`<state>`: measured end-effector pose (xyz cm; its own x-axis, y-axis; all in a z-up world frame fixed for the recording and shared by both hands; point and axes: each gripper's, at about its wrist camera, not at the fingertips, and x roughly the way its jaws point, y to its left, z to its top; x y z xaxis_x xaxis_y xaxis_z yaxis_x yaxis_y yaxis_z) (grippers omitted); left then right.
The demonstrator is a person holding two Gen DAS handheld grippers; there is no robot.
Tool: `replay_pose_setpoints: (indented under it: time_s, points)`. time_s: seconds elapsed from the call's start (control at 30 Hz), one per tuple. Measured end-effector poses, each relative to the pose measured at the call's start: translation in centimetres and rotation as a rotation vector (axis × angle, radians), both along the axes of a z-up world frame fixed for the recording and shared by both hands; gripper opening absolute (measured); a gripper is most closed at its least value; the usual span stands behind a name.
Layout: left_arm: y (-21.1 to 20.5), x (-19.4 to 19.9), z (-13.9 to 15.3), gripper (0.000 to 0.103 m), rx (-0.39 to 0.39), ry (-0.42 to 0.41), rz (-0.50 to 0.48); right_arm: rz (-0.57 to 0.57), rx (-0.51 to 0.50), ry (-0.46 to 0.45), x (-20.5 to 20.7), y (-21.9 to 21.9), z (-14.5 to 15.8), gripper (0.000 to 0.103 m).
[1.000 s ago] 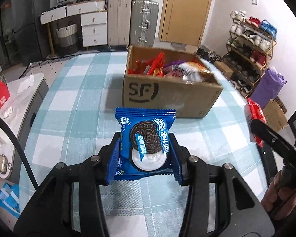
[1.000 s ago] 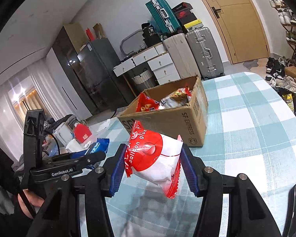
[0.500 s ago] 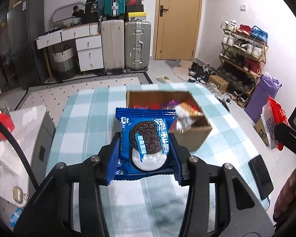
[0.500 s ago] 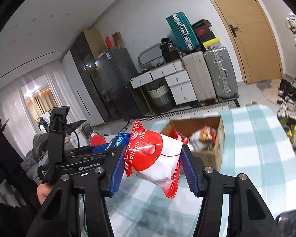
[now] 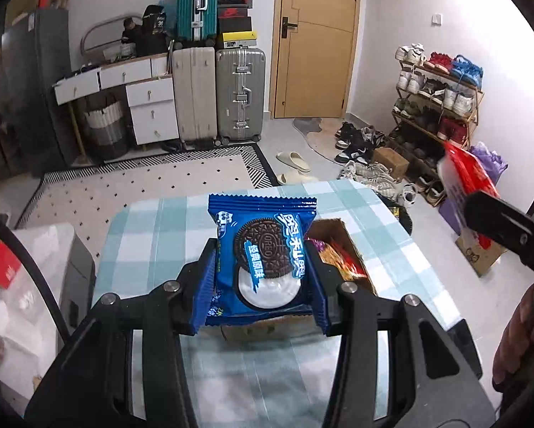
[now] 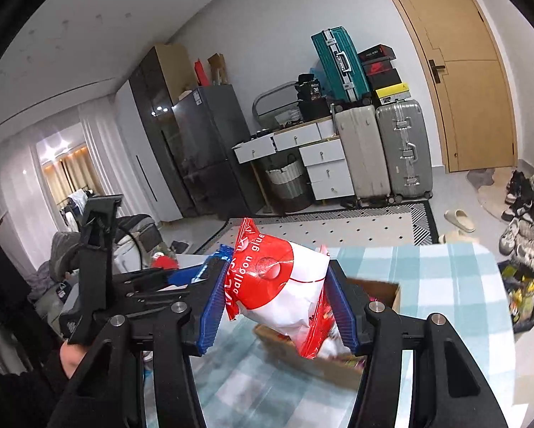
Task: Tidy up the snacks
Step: 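Carry the Oreo pack with the left gripper while the right carries the gum bag to the box, then open both grippers to drop the Oreo pack and gum bag into the box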
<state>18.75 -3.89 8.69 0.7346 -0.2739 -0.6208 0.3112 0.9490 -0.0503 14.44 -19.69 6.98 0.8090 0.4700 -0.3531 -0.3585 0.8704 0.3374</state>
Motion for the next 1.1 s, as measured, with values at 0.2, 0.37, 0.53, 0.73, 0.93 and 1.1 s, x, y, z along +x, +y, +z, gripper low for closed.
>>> replay_pose_setpoints:
  time_s: [0.2, 0.37, 0.53, 0.73, 0.93, 1.1]
  points:
    - [-1.7, 5.2, -0.6, 0.043, -0.002, 0.052, 0.001, 0.007, -0.016, 0.044, 4.0, 0.1, 0.4, 0.055]
    - [-2.9, 9.1, -1.8, 0.042, -0.006, 0.103, 0.004, 0.000, -0.052, 0.078, 7.4, 0.2, -0.4, 0.055]
    - [-4.0, 12.1, -3.9, 0.043, 0.003, 0.154, -0.001, 0.003, -0.072, 0.140, 10.8, 0.1, -2.3, 0.055]
    - [-5.0, 15.2, -6.6, 0.043, 0.015, 0.194, -0.011, 0.001, -0.090, 0.192, 13.9, -0.1, -4.8, 0.055]
    - [-5.6, 17.1, -10.1, 0.043, -0.008, 0.290, -0.039, -0.001, -0.107, 0.252, 16.2, -0.4, -7.7, 0.055]
    - [-5.8, 18.1, -12.4, 0.043, -0.020, 0.324, -0.033, 0.002, -0.119, 0.296, 17.4, -0.3, -10.0, 0.055]
